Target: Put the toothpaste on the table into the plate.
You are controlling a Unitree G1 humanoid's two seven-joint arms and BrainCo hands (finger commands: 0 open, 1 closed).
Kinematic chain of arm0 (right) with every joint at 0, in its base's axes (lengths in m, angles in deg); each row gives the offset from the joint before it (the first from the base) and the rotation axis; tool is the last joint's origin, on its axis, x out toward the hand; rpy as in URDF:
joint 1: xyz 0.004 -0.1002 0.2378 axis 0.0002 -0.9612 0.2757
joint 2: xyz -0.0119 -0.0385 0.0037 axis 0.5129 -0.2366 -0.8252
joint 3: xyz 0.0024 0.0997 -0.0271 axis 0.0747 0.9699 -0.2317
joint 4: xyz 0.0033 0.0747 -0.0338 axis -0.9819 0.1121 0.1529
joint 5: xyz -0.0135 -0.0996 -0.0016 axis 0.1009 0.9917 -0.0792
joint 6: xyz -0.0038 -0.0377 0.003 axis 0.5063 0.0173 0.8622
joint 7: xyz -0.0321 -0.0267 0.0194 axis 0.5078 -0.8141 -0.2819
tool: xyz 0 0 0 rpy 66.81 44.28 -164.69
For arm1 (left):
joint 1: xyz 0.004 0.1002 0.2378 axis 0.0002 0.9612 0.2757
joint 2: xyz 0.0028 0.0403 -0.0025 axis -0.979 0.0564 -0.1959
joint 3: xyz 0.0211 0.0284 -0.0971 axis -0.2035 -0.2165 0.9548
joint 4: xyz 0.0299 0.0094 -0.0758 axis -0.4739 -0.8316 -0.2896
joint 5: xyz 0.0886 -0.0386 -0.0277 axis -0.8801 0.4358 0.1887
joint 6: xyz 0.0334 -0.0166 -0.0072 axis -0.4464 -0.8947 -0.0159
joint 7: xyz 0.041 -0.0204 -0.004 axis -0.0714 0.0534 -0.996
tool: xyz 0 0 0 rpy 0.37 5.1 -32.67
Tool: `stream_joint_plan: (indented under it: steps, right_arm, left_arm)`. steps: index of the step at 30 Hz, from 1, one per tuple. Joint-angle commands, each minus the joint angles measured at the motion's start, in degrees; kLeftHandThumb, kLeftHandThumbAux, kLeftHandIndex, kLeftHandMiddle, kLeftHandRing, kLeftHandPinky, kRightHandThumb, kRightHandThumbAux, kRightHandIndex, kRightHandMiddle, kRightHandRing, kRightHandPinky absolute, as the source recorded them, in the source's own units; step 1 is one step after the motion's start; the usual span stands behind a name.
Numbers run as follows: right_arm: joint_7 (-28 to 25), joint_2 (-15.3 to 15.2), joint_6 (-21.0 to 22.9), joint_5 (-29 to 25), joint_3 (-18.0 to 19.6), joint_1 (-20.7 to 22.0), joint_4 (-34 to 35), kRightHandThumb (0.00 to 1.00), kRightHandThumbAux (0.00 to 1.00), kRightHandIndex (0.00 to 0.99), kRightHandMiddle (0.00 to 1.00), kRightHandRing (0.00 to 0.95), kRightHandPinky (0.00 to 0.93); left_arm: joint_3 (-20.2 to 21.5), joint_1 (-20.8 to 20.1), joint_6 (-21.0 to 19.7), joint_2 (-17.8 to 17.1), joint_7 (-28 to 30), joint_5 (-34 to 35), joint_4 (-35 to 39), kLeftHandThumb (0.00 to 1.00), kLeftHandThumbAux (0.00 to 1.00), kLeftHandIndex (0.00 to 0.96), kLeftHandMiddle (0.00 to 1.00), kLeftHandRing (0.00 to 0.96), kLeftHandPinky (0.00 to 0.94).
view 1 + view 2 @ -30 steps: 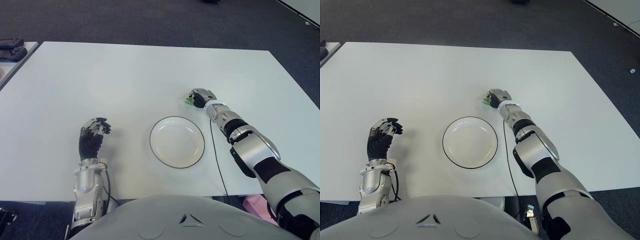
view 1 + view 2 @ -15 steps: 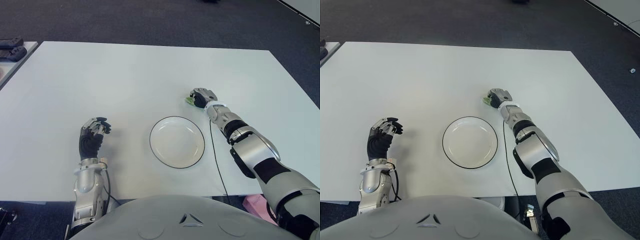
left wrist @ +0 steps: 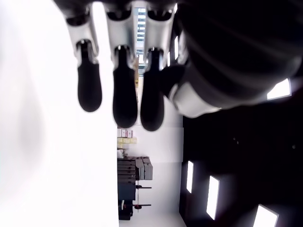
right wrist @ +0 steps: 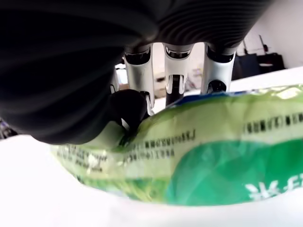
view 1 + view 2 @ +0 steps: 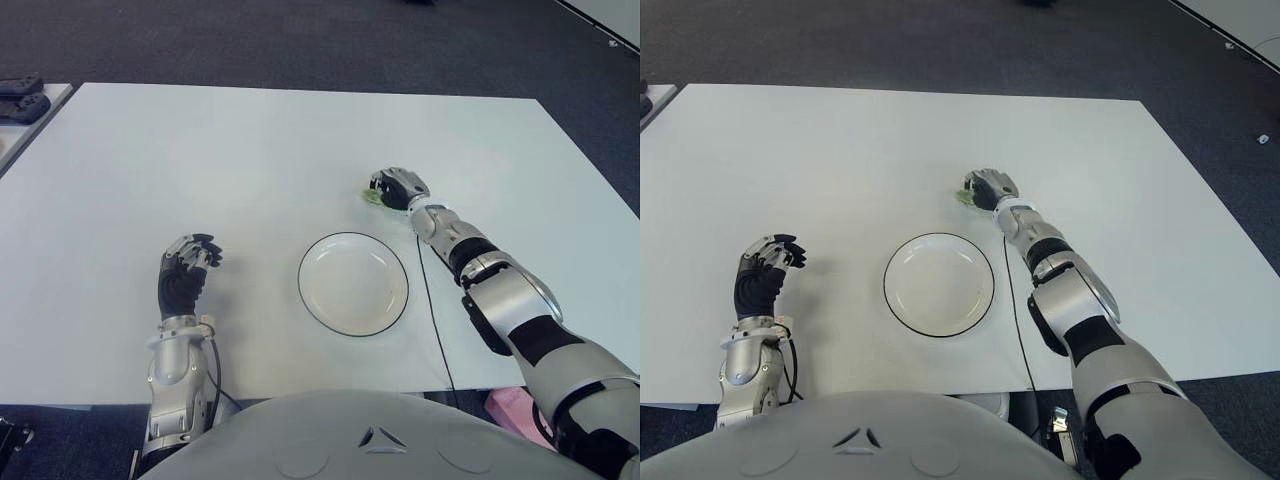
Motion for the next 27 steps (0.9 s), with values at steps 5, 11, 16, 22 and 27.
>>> stream_joint_plan:
  steps: [5,11,16,22,27]
  right_arm:
    - [2.5,-2.6,-9.4,0.1,-0.3,-2.2,7.1,0.845,0.681,0.397,0.542,0.848,0.837]
    - [3.4,-4.3,-13.4,1.3,-1.1,-4.2,12.3,0.845,0.682,0.396,0.544,0.853,0.830]
    - [3.4,-6.0,-15.8,2.4,-1.4,-6.4,16.8,0.845,0.682,0.395,0.545,0.859,0.826]
    - [2.7,-7.9,-18.1,2.8,-0.9,-8.7,22.3,0.846,0.682,0.394,0.547,0.865,0.839]
    - [1.2,-9.5,-20.0,2.4,-0.4,-10.6,26.6,0.847,0.681,0.396,0.550,0.869,0.853]
  left_arm:
    - [-0.3,-1.0,-0.8,0.0,0.0,0.1,-0.7,0.703,0.722,0.437,0.548,0.561,0.530]
    - [-0.4,-1.3,-0.3,-0.1,0.1,-0.2,-1.1,0.704,0.722,0.437,0.538,0.555,0.523]
    - [-0.5,-1.6,0.0,-0.1,0.4,0.2,-1.5,0.703,0.722,0.437,0.534,0.550,0.535]
    - [-0.5,-1.7,0.0,0.0,0.6,0.5,-1.5,0.703,0.721,0.436,0.533,0.549,0.536]
    - [-0.7,-1.9,0.0,0.0,0.6,0.6,-1.6,0.703,0.721,0.437,0.545,0.555,0.531]
